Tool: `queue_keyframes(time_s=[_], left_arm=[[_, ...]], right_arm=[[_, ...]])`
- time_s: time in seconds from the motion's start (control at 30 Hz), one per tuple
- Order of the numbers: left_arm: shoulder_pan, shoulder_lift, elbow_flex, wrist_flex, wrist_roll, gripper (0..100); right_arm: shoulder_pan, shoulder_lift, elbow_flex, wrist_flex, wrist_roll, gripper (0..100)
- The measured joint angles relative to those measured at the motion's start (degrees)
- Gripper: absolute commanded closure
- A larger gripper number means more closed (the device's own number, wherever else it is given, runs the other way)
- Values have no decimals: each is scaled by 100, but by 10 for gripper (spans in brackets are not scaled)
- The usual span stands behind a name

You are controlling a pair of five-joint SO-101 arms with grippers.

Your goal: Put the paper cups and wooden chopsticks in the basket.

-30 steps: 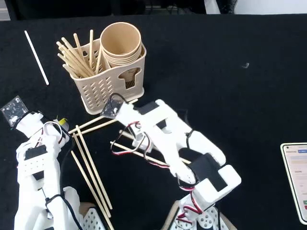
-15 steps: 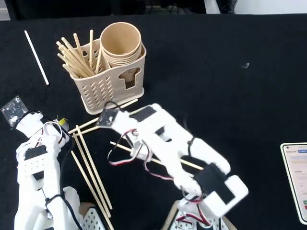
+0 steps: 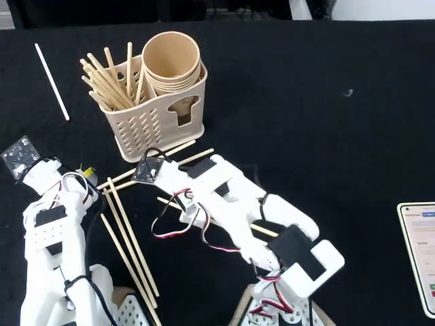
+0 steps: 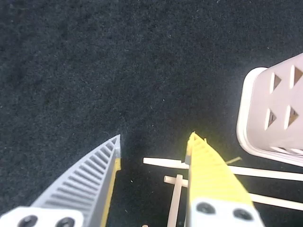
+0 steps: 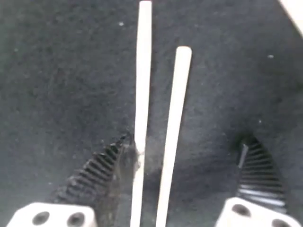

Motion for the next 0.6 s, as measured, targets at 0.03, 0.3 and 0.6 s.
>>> queue_keyframes(time_s=[0.03, 0.3, 0.6], left_arm=[[0, 0, 0, 0, 0, 773], [0, 0, 0, 0, 0, 773], [0, 0, 0, 0, 0, 773]], right_arm=[[9, 35, -53, 53, 0, 811], [229, 44, -255, 202, -9, 988], [202, -589, -62, 791, 0, 988]])
